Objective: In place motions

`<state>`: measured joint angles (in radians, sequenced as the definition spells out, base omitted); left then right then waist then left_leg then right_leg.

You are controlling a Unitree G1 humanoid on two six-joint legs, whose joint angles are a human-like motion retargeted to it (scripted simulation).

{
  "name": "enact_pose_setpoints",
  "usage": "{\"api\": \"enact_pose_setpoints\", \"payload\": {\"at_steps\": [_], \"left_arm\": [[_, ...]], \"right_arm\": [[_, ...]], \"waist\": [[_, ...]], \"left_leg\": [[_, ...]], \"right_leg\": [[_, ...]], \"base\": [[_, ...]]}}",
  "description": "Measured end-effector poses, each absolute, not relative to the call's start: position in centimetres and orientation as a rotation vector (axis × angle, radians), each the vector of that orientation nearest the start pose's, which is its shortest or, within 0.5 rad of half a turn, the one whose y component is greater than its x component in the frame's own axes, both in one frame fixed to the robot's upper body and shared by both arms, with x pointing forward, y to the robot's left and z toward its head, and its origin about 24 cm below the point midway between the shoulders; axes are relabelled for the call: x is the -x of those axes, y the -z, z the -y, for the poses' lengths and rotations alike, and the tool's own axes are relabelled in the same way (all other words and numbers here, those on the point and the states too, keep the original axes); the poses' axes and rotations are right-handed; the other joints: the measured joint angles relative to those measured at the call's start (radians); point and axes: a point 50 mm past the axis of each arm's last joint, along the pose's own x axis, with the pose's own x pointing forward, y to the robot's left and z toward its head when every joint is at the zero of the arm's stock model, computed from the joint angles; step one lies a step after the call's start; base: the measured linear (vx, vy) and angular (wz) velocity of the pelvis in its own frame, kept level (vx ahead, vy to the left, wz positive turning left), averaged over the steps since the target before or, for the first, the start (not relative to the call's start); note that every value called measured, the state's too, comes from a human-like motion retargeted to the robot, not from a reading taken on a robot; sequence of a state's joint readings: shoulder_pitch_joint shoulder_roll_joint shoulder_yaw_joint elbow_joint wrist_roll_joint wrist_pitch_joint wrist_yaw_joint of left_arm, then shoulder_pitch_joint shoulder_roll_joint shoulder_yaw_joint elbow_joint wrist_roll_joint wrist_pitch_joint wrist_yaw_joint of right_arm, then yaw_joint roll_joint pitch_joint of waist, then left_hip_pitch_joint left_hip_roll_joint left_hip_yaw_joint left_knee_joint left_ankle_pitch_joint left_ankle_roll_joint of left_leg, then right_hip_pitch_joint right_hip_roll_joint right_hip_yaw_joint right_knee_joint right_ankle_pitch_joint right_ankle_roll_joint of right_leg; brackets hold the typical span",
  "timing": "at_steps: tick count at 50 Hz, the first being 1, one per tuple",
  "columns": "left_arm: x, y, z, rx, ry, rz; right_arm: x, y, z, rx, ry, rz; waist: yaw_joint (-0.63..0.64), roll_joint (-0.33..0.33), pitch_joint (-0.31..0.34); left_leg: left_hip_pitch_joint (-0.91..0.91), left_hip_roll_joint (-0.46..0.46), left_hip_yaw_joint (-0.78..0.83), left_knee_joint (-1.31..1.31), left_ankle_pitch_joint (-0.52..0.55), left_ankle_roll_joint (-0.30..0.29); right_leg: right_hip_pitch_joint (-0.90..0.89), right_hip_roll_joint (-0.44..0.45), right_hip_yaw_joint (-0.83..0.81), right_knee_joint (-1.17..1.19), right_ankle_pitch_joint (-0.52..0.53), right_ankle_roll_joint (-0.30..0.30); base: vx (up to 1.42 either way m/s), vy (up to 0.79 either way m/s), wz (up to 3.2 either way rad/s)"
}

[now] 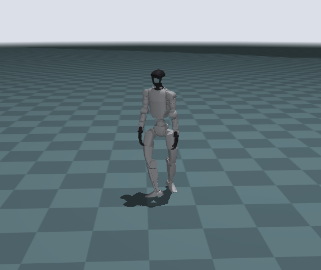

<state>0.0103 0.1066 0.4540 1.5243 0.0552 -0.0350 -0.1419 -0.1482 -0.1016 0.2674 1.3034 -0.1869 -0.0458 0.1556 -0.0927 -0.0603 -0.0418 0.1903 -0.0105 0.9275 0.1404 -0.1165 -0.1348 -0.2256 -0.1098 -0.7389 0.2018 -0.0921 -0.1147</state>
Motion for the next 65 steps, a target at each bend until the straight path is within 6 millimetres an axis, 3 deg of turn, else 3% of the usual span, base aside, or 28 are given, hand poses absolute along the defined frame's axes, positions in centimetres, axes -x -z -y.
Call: {"api": "enact_pose_setpoints", "payload": {"at_steps": [3, 7, 13, 15, 17, 20, 22, 25, 30, 35, 36, 37, 38, 40, 42, 45, 49, 55, 59, 65], "left_arm": [[-1.3, 17.9, -19.3, 0.341, -0.318, -1.458], [-1.8, 17.9, -19.0, 0.344, -0.296, -1.459], [-4.3, 18.0, -17.5, 0.270, -0.149, -1.405], [-4.6, 18.0, -16.6, 0.274, -0.114, -1.394], [-4.9, 18.0, -16.0, 0.284, -0.097, -1.380], [-5.2, 18.0, -15.6, 0.295, -0.083, -1.361], [-5.0, 18.0, -15.6, 0.299, -0.078, -1.368], [-4.0, 18.1, -15.9, 0.294, -0.086, -1.398], [-1.3, 18.2, -17.0, 0.293, -0.142, -1.474], [0.2, 18.1, -17.3, 0.331, -0.210, -1.534], [0.4, 18.1, -17.3, 0.336, -0.222, -1.540], [0.7, 18.1, -17.4, 0.343, -0.234, -1.545], [1.0, 18.0, -17.4, 0.355, -0.247, -1.549], [1.1, 18.0, -17.3, 0.405, -0.260, -1.546], [0.5, 18.0, -17.5, 0.391, -0.240, -1.538], [-1.3, 18.0, -18.2, 0.323, -0.208, -1.478], [-2.9, 17.9, -19.0, 0.233, -0.142, -1.423], [-4.6, 17.6, -20.0, 0.136, -0.076, -1.374], [-4.0, 17.6, -20.3, 0.116, -0.080, -1.377], [-0.9, 17.9, -19.9, 0.217, -0.150, -1.441]], "right_arm": [[-13.4, 16.0, 15.4, 0.370, -0.453, -1.118], [-12.7, 16.3, 15.8, 0.324, -0.373, -1.134], [-8.9, 17.1, 19.6, 0.267, -0.168, -1.284], [-7.0, 17.2, 21.1, 0.274, -0.111, -1.354], [-5.4, 17.2, 22.2, 0.287, -0.076, -1.418], [-4.1, 17.1, 23.3, 0.307, -0.033, -1.478], [-3.8, 17.0, 23.7, 0.311, -0.015, -1.491], [-4.1, 17.0, 23.9, 0.312, -0.007, -1.487], [-4.7, 17.2, 22.7, 0.303, -0.047, -1.447], [-4.7, 17.5, 21.1, 0.254, -0.088, -1.425], [-4.5, 17.6, 20.8, 0.244, -0.095, -1.429], [-4.3, 17.6, 20.5, 0.238, -0.106, -1.436], [-4.1, 17.7, 20.3, 0.241, -0.123, -1.450], [-4.3, 17.8, 19.7, 0.272, -0.165, -1.464], [-4.1, 17.9, 19.0, 0.249, -0.143, -1.455], [-4.2, 17.9, 18.9, 0.173, -0.103, -1.433], [-3.5, 17.9, 18.9, 0.172, -0.125, -1.453], [-4.8, 17.8, 19.3, 0.223, -0.176, -1.401], [-6.0, 17.6, 19.1, 0.247, -0.197, -1.362], [-7.2, 17.4, 19.3, 0.231, -0.190, -1.315]], "waist": [[-0.056, 0.036, -0.015], [-0.146, 0.100, -0.036], [-0.183, 0.160, -0.079], [-0.172, 0.144, -0.099], [-0.145, 0.096, -0.104], [-0.079, 0.036, -0.075], [-0.035, 0.032, -0.056], [-0.006, 0.038, -0.042], [-0.039, 0.089, -0.032], [0.009, 0.192, 0.027], [0.008, 0.192, 0.037], [-0.013, 0.197, 0.046], [-0.077, 0.212, 0.050], [-0.121, 0.213, 0.047], [-0.151, 0.197, 0.062], [-0.125, 0.164, 0.084], [-0.108, 0.142, 0.060], [-0.081, 0.108, 0.073], [-0.070, 0.085, 0.085], [-0.050, 0.071, 0.104]], "left_leg": [[0.006, 0.018, -0.057, 0.005, 0.007, 0.008], [0.005, 0.039, -0.040, -0.008, 0.015, 0.005], [0.040, 0.031, 0.000, 0.009, 0.096, 0.015], [0.059, 0.020, 0.013, 0.064, 0.171, 0.066], [0.050, 0.014, -0.019, 0.189, 0.252, 0.157], [-0.038, 0.013, -0.162, 0.444, 0.308, 0.281], [-0.121, -0.011, -0.262, 0.538, 0.260, 0.243], [-0.247, -0.051, -0.367, 0.602, 0.206, 0.238], [-0.353, -0.073, -0.469, 0.446, 0.105, 0.273], [-0.398, -0.142, -0.719, 0.099, 0.062, 0.195], [-0.384, -0.149, -0.694, 0.035, 0.131, 0.297], [-0.363, -0.143, -0.682, -0.011, 0.166, 0.348], [-0.329, -0.109, -0.698, -0.022, 0.135, 0.298], [-0.321, -0.049, -0.530, 0.004, 0.088, 0.267], [-0.343, -0.091, -0.670, 0.002, 0.108, 0.276], [-0.296, -0.091, -0.624, -0.029, 0.106, 0.278], [-0.301, -0.086, -0.616, -0.032, 0.116, 0.275], [-0.312, -0.089, -0.664, -0.019, 0.136, 0.259], [-0.329, -0.115, -0.781, -0.007, 0.158, 0.249], [-0.350, -0.154, -0.940, -0.001, 0.205, 0.237]], "right_leg": [[-0.030, 0.015, 0.051, 0.043, -0.002, 0.017], [-0.037, 0.055, 0.068, 0.039, -0.003, 0.066], [-0.015, 0.035, 0.085, 0.055, -0.063, 0.169], [0.006, -0.002, 0.110, 0.046, -0.071, 0.183], [0.031, -0.071, 0.152, 0.043, -0.074, 0.205], [0.067, -0.168, 0.227, 0.053, -0.076, 0.243], [0.071, -0.191, 0.284, 0.050, -0.067, 0.238], [0.069, -0.202, 0.354, 0.028, -0.020, 0.188], [0.068, -0.158, 0.454, -0.014, 0.036, 0.126], [0.081, 0.026, 0.597, -0.048, 0.034, 0.051], [0.092, 0.044, 0.619, -0.054, 0.035, 0.049], [0.105, 0.060, 0.621, -0.058, 0.035, 0.048], [0.119, 0.074, 0.580, -0.061, 0.032, 0.051], [0.105, 0.080, 0.587, -0.067, 0.044, 0.057], [0.124, 0.080, 0.578, -0.076, 0.051, 0.056], [0.136, 0.097, 0.615, -0.067, 0.056, 0.050], [0.133, 0.097, 0.623, -0.064, 0.050, 0.065], [0.146, 0.102, 0.602, -0.039, 0.032, 0.097], [0.146, 0.105, 0.611, 0.000, 0.021, 0.126], [0.155, 0.117, 0.721, 0.023, 0.009, 0.135]], "base": [[0.05, -0.23, -1.34], [0.00, -0.19, -0.64], [0.18, -0.04, -0.27], [0.32, 0.04, -0.51], [0.29, 0.00, -0.98], [0.21, 0.04, -1.49], [0.13, 0.09, -1.56], [0.11, 0.11, -1.19], [0.14, 0.06, -0.92], [0.14, -0.01, -1.46], [0.20, -0.05, -0.71], [0.27, -0.05, 0.45], [0.23, -0.06, 0.65], [0.13, -0.06, -0.07], [0.03, -0.06, -0.41], [0.05, 0.00, -0.77], [0.13, 0.00, -0.19], [0.02, -0.01, 0.36], [0.04, 0.04, 1.43], [0.01, 0.05, 2.30]]}}
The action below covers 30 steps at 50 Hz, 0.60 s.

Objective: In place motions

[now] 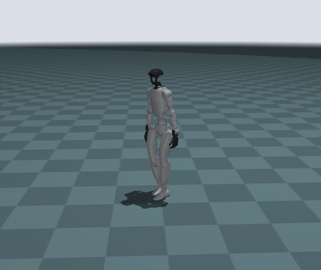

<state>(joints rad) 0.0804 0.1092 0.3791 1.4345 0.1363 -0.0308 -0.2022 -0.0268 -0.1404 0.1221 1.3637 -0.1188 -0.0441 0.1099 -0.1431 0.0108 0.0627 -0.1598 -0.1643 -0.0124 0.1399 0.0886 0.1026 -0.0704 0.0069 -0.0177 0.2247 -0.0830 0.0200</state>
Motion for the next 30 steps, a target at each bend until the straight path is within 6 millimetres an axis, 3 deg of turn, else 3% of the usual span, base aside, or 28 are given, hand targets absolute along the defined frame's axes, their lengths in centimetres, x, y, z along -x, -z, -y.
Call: {"api": "enact_pose_setpoints", "payload": {"at_steps": [2, 5, 7, 10, 13, 17, 20, 22, 25, 28, 30], "left_arm": [[-0.1, 17.8, -20.1, 0.248, -0.186, -1.452], [0.3, 17.7, -20.8, 0.275, -0.236, -1.444], [-0.2, 17.6, -21.2, 0.286, -0.259, -1.421], [-2.0, 17.6, -21.5, 0.305, -0.287, -1.367], [-4.3, 17.4, -21.7, 0.320, -0.300, -1.300], [-7.4, 16.9, -21.8, 0.314, -0.296, -1.208], [-8.7, 16.7, -21.7, 0.305, -0.282, -1.174], [-8.6, 16.8, -21.4, 0.312, -0.290, -1.174], [-7.9, 17.1, -20.5, 0.362, -0.322, -1.193], [-7.0, 17.4, -19.6, 0.425, -0.369, -1.218], [-6.2, 17.6, -19.4, 0.456, -0.402, -1.239]], "right_arm": [[-7.5, 17.3, 19.5, 0.227, -0.178, -1.303], [-7.9, 17.1, 20.0, 0.222, -0.159, -1.288], [-8.0, 17.0, 20.6, 0.222, -0.144, -1.282], [-7.5, 16.9, 21.5, 0.226, -0.108, -1.292], [-6.1, 17.0, 22.3, 0.214, -0.060, -1.332], [-4.0, 17.2, 22.7, 0.191, -0.025, -1.392], [-2.8, 17.3, 22.8, 0.204, -0.021, -1.430], [-2.0, 17.4, 22.8, 0.203, -0.011, -1.454], [-1.3, 17.4, 22.8, 0.183, 0.013, -1.476], [-2.0, 17.3, 23.0, 0.181, 0.019, -1.463], [-3.5, 17.2, 23.2, 0.207, -0.004, -1.437]], "waist": [[0.023, -0.005, 0.009], [0.106, -0.021, 0.027], [0.166, -0.036, 0.041], [0.175, -0.050, 0.036], [0.171, -0.076, 0.012], [0.147, -0.106, -0.023], [0.143, -0.127, -0.054], [0.148, -0.113, -0.075], [0.142, -0.094, -0.101], [0.174, -0.098, -0.077], [0.236, -0.112, -0.040]], "left_leg": [[-0.013, -0.011, -0.044, 0.002, 0.016, -0.015], [-0.035, -0.034, -0.074, 0.005, 0.005, -0.039], [-0.057, -0.041, -0.050, 0.007, -0.031, -0.019], [-0.099, -0.024, 0.036, 0.002, -0.136, 0.059], [-0.114, 0.038, 0.308, -0.019, -0.261, 0.092], [-0.030, 0.160, 0.872, -0.005, -0.352, 0.024], [0.018, 0.190, 1.048, 0.016, -0.319, 0.000], [0.040, 0.202, 1.071, -0.011, -0.254, -0.056], [0.074, 0.189, 1.185, -0.067, -0.139, -0.095], [0.043, 0.156, 1.038, -0.083, -0.085, -0.063], [0.065, 0.145, 1.062, -0.093, -0.079, -0.060]], "right_leg": [[0.009, -0.002, -0.030, 0.008, -0.028, -0.004], [0.041, -0.041, -0.204, -0.005, -0.065, -0.060], [0.061, -0.069, -0.289, -0.005, -0.087, -0.060], [0.072, -0.145, -0.477, -0.003, -0.108, -0.022], [0.094, -0.156, -0.664, -0.044, -0.130, -0.006], [0.112, -0.182, -0.893, -0.064, -0.152, 0.045], [0.124, -0.197, -1.015, -0.067, -0.159, 0.082], [0.135, -0.173, -1.070, -0.072, -0.162, 0.100], [0.153, -0.147, -1.152, -0.085, -0.160, 0.124], [0.172, -0.144, -1.185, -0.096, -0.155, 0.128], [0.185, -0.153, -1.173, -0.095, -0.155, 0.120]], "base": [[-0.03, 0.11, 2.46], [-0.11, 0.08, 2.04], [-0.20, 0.08, 2.45], [-0.22, 0.08, 3.86], [-0.17, 0.10, 4.25], [-0.12, 0.14, 4.15], [0.02, 0.10, 3.31], [0.09, 0.21, 2.62], [0.09, 0.18, 2.26], [0.00, 0.17, 1.10], [-0.04, 0.11, -0.35]]}}
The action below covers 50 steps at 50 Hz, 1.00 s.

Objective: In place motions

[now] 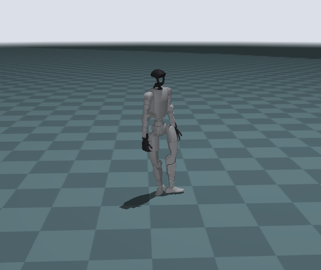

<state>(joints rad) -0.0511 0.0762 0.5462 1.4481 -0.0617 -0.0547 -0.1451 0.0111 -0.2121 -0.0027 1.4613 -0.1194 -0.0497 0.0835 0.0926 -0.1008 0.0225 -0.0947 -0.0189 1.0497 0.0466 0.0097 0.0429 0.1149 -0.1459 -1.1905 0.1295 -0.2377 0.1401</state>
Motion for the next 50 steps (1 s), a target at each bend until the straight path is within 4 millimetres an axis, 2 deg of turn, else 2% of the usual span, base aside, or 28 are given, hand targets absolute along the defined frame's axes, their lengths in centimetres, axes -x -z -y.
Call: {"api": "enact_pose_setpoints", "payload": {"at_steps": [4, 8, 10, 13, 17, 21, 23, 25, 27, 28, 30, 32, 35, 38, 40, 41, 42, 43, 44, 47, 50], "left_arm": [[-2.6, 17.9, -19.4, 0.487, -0.473, -1.340], [2.3, 17.8, -18.8, 0.546, -0.564, -1.492], [4.1, 17.6, -18.3, 0.576, -0.606, -1.553], [5.0, 17.5, -18.1, 0.605, -0.641, -1.570], [3.7, 17.6, -18.6, 0.591, -0.611, -1.525], [2.1, 17.7, -19.4, 0.530, -0.546, -1.492], [1.2, 17.7, -19.7, 0.491, -0.497, -1.484], [0.0, 17.8, -19.8, 0.449, -0.442, -1.475], [-1.3, 17.7, -19.9, 0.403, -0.387, -1.461], [-2.0, 17.7, -20.0, 0.378, -0.357, -1.453], [-3.9, 17.5, -20.5, 0.318, -0.290, -1.423], [-6.3, 17.2, -21.0, 0.252, -0.233, -1.367], [-9.4, 16.6, -21.8, 0.174, -0.166, -1.287], [-12.0, 16.0, -21.4, 0.134, -0.107, -1.212], [-13.1, 15.8, -20.5, 0.127, -0.065, -1.177], [-13.3, 15.8, -20.2, 0.131, -0.047, -1.171], [-13.4, 15.8, -20.0, 0.132, -0.029, -1.167], [-13.5, 15.8, -19.9, 0.126, -0.009, -1.169], [-13.3, 15.9, -19.6, 0.120, 0.002, -1.178], [-11.4, 16.5, -19.3, 0.110, -0.005, -1.229], [-8.4, 17.1, -19.9, 0.163, -0.053, -1.301]], "right_arm": [[-7.8, 16.8, 22.5, 0.271, -0.073, -1.339], [-11.8, 16.1, 20.6, 0.245, -0.131, -1.186], [-13.0, 15.8, 19.5, 0.206, -0.163, -1.122], [-13.4, 15.7, 18.2, 0.180, -0.196, -1.077], [-12.3, 16.1, 18.4, 0.196, -0.202, -1.112], [-8.9, 16.9, 19.8, 0.235, -0.190, -1.240], [-6.8, 17.2, 20.6, 0.246, -0.164, -1.315], [-4.9, 17.4, 21.4, 0.238, -0.121, -1.379], [-3.1, 17.4, 22.0, 0.210, -0.070, -1.437], [-2.2, 17.5, 22.2, 0.191, -0.044, -1.467], [-0.8, 17.5, 22.3, 0.136, 0.021, -1.514], [-0.1, 17.5, 22.4, 0.079, 0.087, -1.541], [1.4, 17.4, 22.1, 0.018, 0.130, -1.583], [2.9, 17.5, 21.6, -0.004, 0.133, -1.616], [4.0, 17.4, 21.4, -0.010, 0.125, -1.643], [4.4, 17.4, 21.3, -0.002, 0.106, -1.657], [4.6, 17.4, 21.1, 0.005, 0.084, -1.667], [4.4, 17.4, 20.9, 0.008, 0.058, -1.670], [4.0, 17.5, 20.8, 0.015, 0.034, -1.664], [2.1, 17.7, 20.7, 0.051, -0.019, -1.592], [-1.7, 17.7, 20.8, 0.130, -0.074, -1.448]], "waist": [[0.090, -0.023, 0.057], [0.081, -0.016, 0.050], [0.057, -0.014, 0.032], [0.031, -0.023, 0.008], [0.041, -0.032, 0.002], [0.047, -0.024, -0.013], [0.020, 0.013, -0.028], [-0.040, 0.082, -0.034], [-0.145, 0.135, -0.039], [-0.203, 0.155, -0.045], [-0.306, 0.194, -0.040], [-0.354, 0.206, -0.020], [-0.441, 0.208, 0.004], [-0.495, 0.154, 0.024], [-0.456, 0.099, 0.045], [-0.410, 0.076, 0.042], [-0.380, 0.061, 0.037], [-0.383, 0.063, 0.027], [-0.356, 0.061, 0.023], [-0.302, 0.061, 0.024], [-0.325, 0.075, 0.011]], "left_leg": [[0.040, -0.014, -0.007, 0.002, -0.008, -0.020], [0.050, -0.011, 0.003, 0.005, -0.028, -0.026], [0.046, -0.008, 0.004, 0.012, -0.041, -0.028], [0.035, -0.005, -0.007, 0.031, -0.060, -0.031], [0.034, -0.014, -0.038, 0.042, -0.096, -0.025], [0.043, -0.026, -0.076, 0.026, -0.125, -0.010], [0.047, -0.003, -0.111, 0.011, -0.129, -0.002], [0.048, 0.050, -0.153, 0.000, -0.125, 0.010], [0.025, 0.083, -0.230, -0.003, -0.114, 0.024], [0.003, 0.091, -0.276, -0.005, -0.105, 0.032], [-0.035, 0.108, -0.360, -0.012, -0.084, 0.046], [-0.051, 0.112, -0.385, -0.016, -0.073, 0.051], [-0.070, 0.100, -0.459, -0.016, -0.056, 0.063], [-0.041, 0.027, -0.530, -0.017, -0.053, 0.074], [0.014, -0.022, -0.539, -0.017, -0.063, 0.078], [0.029, -0.033, -0.518, -0.012, -0.070, 0.075], [0.035, -0.042, -0.513, -0.005, -0.076, 0.073], [0.022, -0.044, -0.538, 0.006, -0.080, 0.074], [0.022, -0.043, -0.531, 0.011, -0.087, 0.073], [0.042, -0.033, -0.533, 0.020, -0.100, 0.066], [0.052, -0.024, -0.516, 0.011, -0.108, 0.057]], "right_leg": [[0.016, -0.031, 0.039, 0.010, 0.002, -0.012], [0.015, -0.035, 0.055, 0.013, 0.013, -0.014], [0.011, -0.035, 0.055, 0.013, 0.018, -0.012], [0.007, -0.040, 0.047, 0.012, 0.029, -0.004], [0.021, -0.044, 0.039, 0.014, 0.048, 0.011], [0.049, -0.048, 0.049, 0.046, 0.107, 0.005], [0.058, -0.057, 0.069, 0.124, 0.190, -0.035], [0.043, -0.079, 0.150, 0.279, 0.259, -0.104], [-0.073, -0.105, 0.380, 0.490, 0.238, -0.092], [-0.157, -0.079, 0.524, 0.565, 0.205, -0.046], [-0.303, 0.090, 0.803, 0.624, 0.150, 0.037], [-0.346, 0.173, 0.930, 0.578, 0.128, 0.042], [-0.380, 0.182, 0.979, 0.426, 0.095, -0.018], [-0.367, 0.207, 1.132, 0.162, 0.067, -0.077], [-0.329, 0.236, 1.298, 0.020, 0.228, -0.171], [-0.308, 0.233, 1.374, 0.022, 0.203, -0.149], [-0.292, 0.211, 1.334, 0.026, 0.180, -0.142], [-0.290, 0.152, 1.064, 0.032, 0.161, -0.163], [-0.282, 0.138, 1.005, 0.026, 0.156, -0.165], [-0.254, 0.149, 1.066, -0.004, 0.170, -0.147], [-0.245, 0.149, 1.051, -0.027, 0.184, -0.143]], "base": [[0.04, 0.07, -0.79], [0.14, 0.06, -0.37], [0.17, 0.04, -0.05], [0.20, 0.04, 0.07], [0.18, 0.04, 0.15], [0.32, 0.10, 0.28], [0.36, 0.10, 0.86], [0.29, 0.05, 1.55], [0.25, -0.01, 2.29], [0.23, -0.01, 2.54], [0.06, -0.04, 2.37], [-0.06, -0.07, 1.74], [0.08, -0.13, 1.89], [0.18, -0.15, 1.90], [0.24, -0.11, 0.55], [0.28, -0.12, -0.33], [0.24, -0.13, 0.02], [0.16, -0.12, 0.34], [0.09, -0.10, 0.11], [0.10, -0.09, 0.00], [0.12, -0.03, -0.31]]}}
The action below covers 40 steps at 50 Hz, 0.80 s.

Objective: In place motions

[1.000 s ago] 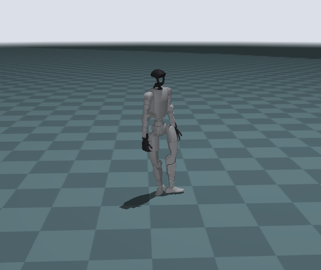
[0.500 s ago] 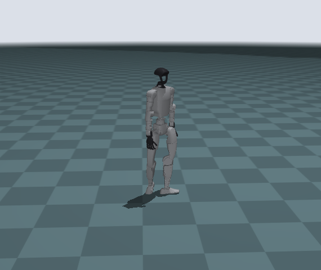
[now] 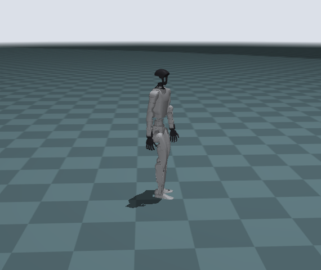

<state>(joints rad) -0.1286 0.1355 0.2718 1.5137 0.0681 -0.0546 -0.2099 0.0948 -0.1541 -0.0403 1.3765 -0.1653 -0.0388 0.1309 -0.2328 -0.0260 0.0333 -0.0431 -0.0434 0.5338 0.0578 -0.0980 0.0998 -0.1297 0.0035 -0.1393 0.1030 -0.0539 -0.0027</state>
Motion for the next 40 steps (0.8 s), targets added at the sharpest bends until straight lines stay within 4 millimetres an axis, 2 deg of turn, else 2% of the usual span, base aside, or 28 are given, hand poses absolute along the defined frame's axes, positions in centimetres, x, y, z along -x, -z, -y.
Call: {"api": "enact_pose_setpoints", "payload": {"at_steps": [5, 8, 10, 12, 15, 17, 20, 22, 25, 27, 30, 33, 35, 37, 38, 40], "left_arm": [[-2.9, 17.6, -21.1, 0.173, -0.118, -1.419], [-1.2, 17.6, -21.1, 0.149, -0.121, -1.469], [-1.0, 17.7, -20.8, 0.134, -0.115, -1.481], [-1.1, 17.8, -20.1, 0.155, -0.121, -1.471], [-2.3, 17.9, -19.2, 0.213, -0.125, -1.441], [-4.0, 17.8, -19.3, 0.212, -0.129, -1.405], [-6.3, 17.5, -19.8, 0.172, -0.106, -1.345], [-8.6, 17.0, -20.0, 0.121, -0.045, -1.292], [-10.9, 16.6, -19.6, 0.067, 0.015, -1.225], [-11.4, 16.5, -19.0, 0.065, 0.037, -1.205], [-10.8, 16.7, -18.1, 0.110, 0.041, -1.205], [-9.7, 17.0, -17.8, 0.169, 0.003, -1.227], [-9.2, 17.1, -18.2, 0.183, -0.020, -1.234], [-8.4, 17.2, -18.8, 0.182, -0.044, -1.250], [-8.1, 17.2, -19.1, 0.179, -0.057, -1.258], [-7.8, 17.2, -19.5, 0.179, -0.081, -1.264]], "right_arm": [[-8.4, 16.9, 20.0, 0.164, -0.163, -1.226], [-10.7, 16.3, 19.5, 0.204, -0.220, -1.153], [-11.3, 16.1, 19.5, 0.227, -0.229, -1.127], [-10.8, 16.2, 19.6, 0.231, -0.215, -1.128], [-8.9, 16.7, 19.6, 0.201, -0.163, -1.171], [-7.3, 17.1, 19.6, 0.160, -0.129, -1.226], [-4.4, 17.6, 19.5, 0.117, -0.113, -1.319], [-2.2, 17.8, 19.7, 0.112, -0.109, -1.398], [0.2, 17.9, 19.8, 0.130, -0.108, -1.480], [1.7, 17.8, 19.9, 0.132, -0.090, -1.532], [3.5, 17.7, 20.4, 0.124, -0.041, -1.595], [3.7, 17.5, 21.4, 0.107, 0.032, -1.604], [2.8, 17.5, 21.8, 0.115, 0.042, -1.582], [1.8, 17.6, 21.6, 0.132, 0.030, -1.554], [1.0, 17.7, 21.3, 0.134, 0.022, -1.532], [-0.4, 17.8, 20.7, 0.130, -0.001, -1.484]], "waist": [[0.015, 0.012, 0.017], [0.064, 0.007, 0.036], [0.081, 0.003, 0.041], [0.106, 0.001, 0.033], [0.093, 0.005, 0.005], [0.052, 0.004, -0.013], [0.035, -0.008, -0.030], [0.078, -0.022, -0.030], [0.177, -0.023, -0.023], [0.229, -0.012, -0.028], [0.244, 0.010, -0.052], [0.222, 0.084, -0.051], [0.185, 0.113, -0.044], [0.124, 0.121, -0.045], [0.101, 0.121, -0.040], [0.086, 0.109, -0.030]], "left_leg": [[0.001, 0.010, 0.023, 0.017, -0.016, -0.014], [-0.016, -0.003, 0.022, 0.034, 0.000, -0.009], [-0.030, -0.011, 0.016, 0.047, -0.001, -0.008], [-0.024, 0.004, 0.100, 0.056, -0.041, -0.015], [0.020, 0.077, 0.374, 0.081, -0.057, -0.051], [0.005, 0.122, 0.396, 0.131, -0.056, -0.046], [-0.023, 0.169, 0.365, 0.184, -0.049, -0.037], [-0.040, 0.174, 0.318, 0.183, -0.029, -0.029], [-0.063, 0.150, 0.201, 0.129, 0.093, -0.055], [-0.068, 0.108, 0.119, 0.066, 0.108, -0.092], [-0.076, 0.071, 0.022, 0.002, 0.144, -0.063], [-0.108, 0.080, -0.131, 0.005, 0.158, -0.029], [-0.118, 0.081, -0.215, 0.008, 0.163, -0.021], [-0.130, 0.062, -0.307, 0.002, 0.174, -0.018], [-0.133, 0.056, -0.343, -0.001, 0.180, -0.018], [-0.131, 0.047, -0.357, -0.004, 0.184, -0.016]], "right_leg": [[-0.013, 0.002, -0.005, 0.024, 0.003, -0.021], [-0.007, -0.018, -0.032, 0.029, -0.004, -0.028], [-0.004, -0.053, -0.101, 0.037, -0.021, -0.034], [0.009, -0.084, -0.171, 0.032, -0.043, -0.037], [0.034, -0.142, -0.335, 0.040, -0.098, -0.018], [0.059, -0.184, -0.462, 0.051, -0.136, 0.013], [0.107, -0.225, -0.611, 0.058, -0.168, 0.055], [0.155, -0.228, -0.699, 0.054, -0.187, 0.082], [0.221, -0.207, -0.799, 0.041, -0.193, 0.111], [0.261, -0.186, -0.852, 0.037, -0.183, 0.123], [0.308, -0.186, -0.927, 0.066, -0.124, 0.092], [0.312, -0.206, -0.833, 0.223, -0.015, -0.023], [0.259, -0.226, -0.691, 0.362, -0.017, -0.045], [0.134, -0.178, -0.472, 0.479, -0.095, 0.020], [0.081, -0.125, -0.358, 0.507, -0.129, 0.067], [0.047, -0.071, -0.283, 0.493, -0.164, 0.088]], "base": [[0.01, 0.03, -0.56], [-0.08, 0.10, 0.27], [-0.08, 0.10, 1.84], [0.00, 0.15, 2.63], [0.01, 0.13, 3.96], [0.06, 0.22, 4.93], [0.16, 0.26, 4.23], [0.21, 0.31, 3.92], [0.23, 0.32, 2.88], [0.36, 0.38, 2.56], [0.40, 0.42, 2.44], [0.36, 0.37, 2.35], [0.26, 0.18, 2.02], [0.24, 0.08, 2.10], [0.19, 0.02, 1.70], [0.09, -0.06, 1.05]]}}
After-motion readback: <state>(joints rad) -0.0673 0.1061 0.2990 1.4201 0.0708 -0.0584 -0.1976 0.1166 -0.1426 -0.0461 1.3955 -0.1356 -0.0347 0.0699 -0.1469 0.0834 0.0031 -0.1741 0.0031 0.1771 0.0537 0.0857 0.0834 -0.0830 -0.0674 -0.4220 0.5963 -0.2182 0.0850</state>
